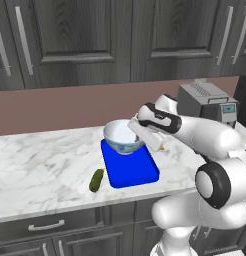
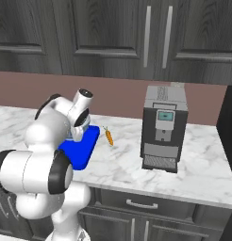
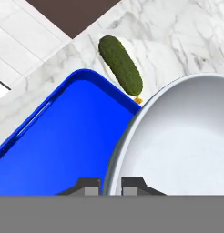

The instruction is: Place the two vegetables and bowl onto the tray for setting up a vegetable dip station.

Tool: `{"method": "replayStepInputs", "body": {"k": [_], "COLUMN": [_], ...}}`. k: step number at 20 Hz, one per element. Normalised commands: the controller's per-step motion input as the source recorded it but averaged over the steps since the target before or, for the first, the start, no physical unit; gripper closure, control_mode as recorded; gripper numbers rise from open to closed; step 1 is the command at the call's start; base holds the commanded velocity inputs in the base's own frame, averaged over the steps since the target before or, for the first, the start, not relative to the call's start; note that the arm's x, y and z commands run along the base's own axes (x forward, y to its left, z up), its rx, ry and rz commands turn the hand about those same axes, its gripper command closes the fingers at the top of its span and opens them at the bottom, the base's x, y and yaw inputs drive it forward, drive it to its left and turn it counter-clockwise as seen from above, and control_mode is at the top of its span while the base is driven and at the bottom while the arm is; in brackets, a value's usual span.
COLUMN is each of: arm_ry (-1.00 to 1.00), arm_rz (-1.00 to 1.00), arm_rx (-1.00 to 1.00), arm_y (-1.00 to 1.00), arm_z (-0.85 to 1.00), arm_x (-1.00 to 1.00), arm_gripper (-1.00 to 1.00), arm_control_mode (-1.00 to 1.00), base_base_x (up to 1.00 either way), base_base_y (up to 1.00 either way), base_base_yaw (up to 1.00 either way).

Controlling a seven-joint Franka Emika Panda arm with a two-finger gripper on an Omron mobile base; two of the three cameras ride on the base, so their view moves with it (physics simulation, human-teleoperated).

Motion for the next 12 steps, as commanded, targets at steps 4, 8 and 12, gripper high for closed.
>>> {"method": "replayStepInputs", "body": {"k": [4,8,12], "arm_ry": [0.00,0.00,0.00], "arm_rz": [0.00,0.00,0.00], "arm_rx": [0.00,0.01,0.03], "arm_y": [0.00,0.04,0.08], "arm_z": [-0.16,-0.17,-0.20], "arm_x": [0.29,0.24,0.19], "arm_gripper": [1.00,1.00,1.00], "arm_control_mode": [-1.00,-1.00,-1.00], "base_base_x": [0.00,0.00,0.00], "base_base_y": [0.00,0.00,0.00], "base_base_yaw": [0.00,0.00,0.00]}}
